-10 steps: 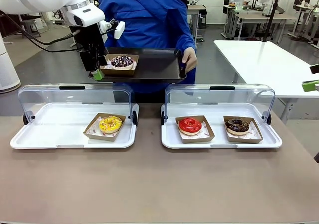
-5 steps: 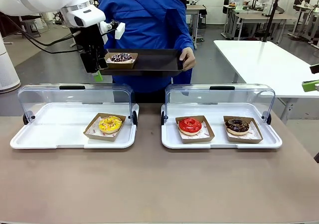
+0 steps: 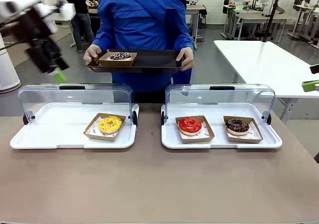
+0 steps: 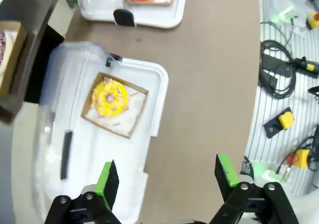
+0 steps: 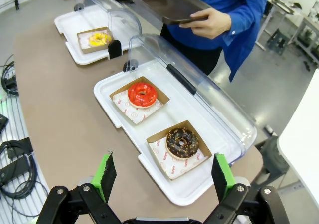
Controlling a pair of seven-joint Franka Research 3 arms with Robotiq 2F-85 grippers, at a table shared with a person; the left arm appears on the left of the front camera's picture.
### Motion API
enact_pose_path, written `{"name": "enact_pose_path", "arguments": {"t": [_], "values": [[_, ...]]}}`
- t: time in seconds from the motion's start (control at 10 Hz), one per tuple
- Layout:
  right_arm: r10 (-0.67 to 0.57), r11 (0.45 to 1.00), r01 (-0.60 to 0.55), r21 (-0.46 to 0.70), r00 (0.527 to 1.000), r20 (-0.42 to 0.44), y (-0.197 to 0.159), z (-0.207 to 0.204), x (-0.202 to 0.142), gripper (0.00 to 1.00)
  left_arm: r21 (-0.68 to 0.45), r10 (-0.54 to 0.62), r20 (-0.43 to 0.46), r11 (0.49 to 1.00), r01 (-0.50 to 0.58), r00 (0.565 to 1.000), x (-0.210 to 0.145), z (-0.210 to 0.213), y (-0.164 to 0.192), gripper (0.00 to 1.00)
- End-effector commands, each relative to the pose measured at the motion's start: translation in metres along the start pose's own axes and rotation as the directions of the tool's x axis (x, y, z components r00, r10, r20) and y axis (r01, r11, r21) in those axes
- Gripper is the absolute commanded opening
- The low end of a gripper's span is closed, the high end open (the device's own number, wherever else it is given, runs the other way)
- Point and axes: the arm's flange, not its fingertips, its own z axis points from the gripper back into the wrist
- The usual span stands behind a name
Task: Provide the desired donut to the person.
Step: Pick up and lift the Paper togo box containing the Donut pointed at by the person.
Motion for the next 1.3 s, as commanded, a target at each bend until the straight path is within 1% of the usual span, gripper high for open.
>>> {"name": "enact_pose_path", "arguments": {"t": [0.0, 0.2, 0.3, 0.4, 0.5, 0.6, 0.7, 0.8, 1.0, 1.2], "values": [[0.01, 1.0, -0.01, 0.008, 1.0, 0.004, 0.0, -0.001, -0.001, 1.0, 0.109, 0.016, 0.107, 0.994, -0.027, 0.994, -0.059, 0.006, -0.049, 1.0], [0.01, 1.0, -0.01, 0.008, 1.0, 0.004, 0.0, -0.001, -0.001, 1.0, 0.157, 0.047, 0.182, 0.985, -0.076, 0.982, -0.118, 0.014, -0.071, 1.0], [0.01, 1.0, -0.01, 0.008, 1.0, 0.004, 0.0, -0.001, -0.001, 1.0, 0.179, 0.064, 0.234, 0.978, -0.107, 0.97, -0.145, 0.017, -0.071, 1.0], [0.01, 1.0, -0.01, 0.008, 1.0, 0.004, 0.0, -0.001, -0.001, 1.0, 0.176, 0.122, 0.259, 0.969, -0.171, 0.958, -0.166, 0.018, -0.072, 1.0], [0.01, 1.0, -0.01, 0.008, 1.0, 0.004, 0.0, -0.001, -0.001, 1.0, 0.152, 0.126, 0.297, 0.972, -0.178, 0.947, -0.179, 0.019, -0.069, 1.0], [0.01, 1.0, -0.01, 0.008, 1.0, 0.004, 0.0, -0.001, -0.001, 1.0, 0.153, 0.142, 0.306, 0.969, -0.196, 0.941, -0.19, 0.02, -0.065, 1.0], [0.01, 1.0, -0.01, 0.008, 1.0, 0.004, 0.0, -0.001, -0.001, 1.0, 0.157, 0.129, 0.322, 0.97, -0.187, 0.938, -0.198, 0.02, -0.062, 1.0], [0.01, 1.0, -0.01, 0.008, 1.0, 0.004, 0.0, -0.001, -0.001, 1.0, 0.179, 0.113, 0.329, 0.967, -0.18, 0.937, -0.205, 0.019, -0.059, 1.0], [0.01, 1.0, -0.01, 0.008, 1.0, 0.004, 0.0, -0.001, -0.001, 1.0, 0.214, 0.072, 0.393, 0.962, -0.168, 0.917, -0.22, 0.018, -0.059, 1.0], [0.01, 1.0, -0.01, 0.008, 1.0, 0.004, 0.0, -0.001, -0.001, 1.0, 0.23, 0.08, 0.403, 0.956, -0.185, 0.912, -0.227, 0.017, -0.059, 1.0]]}}
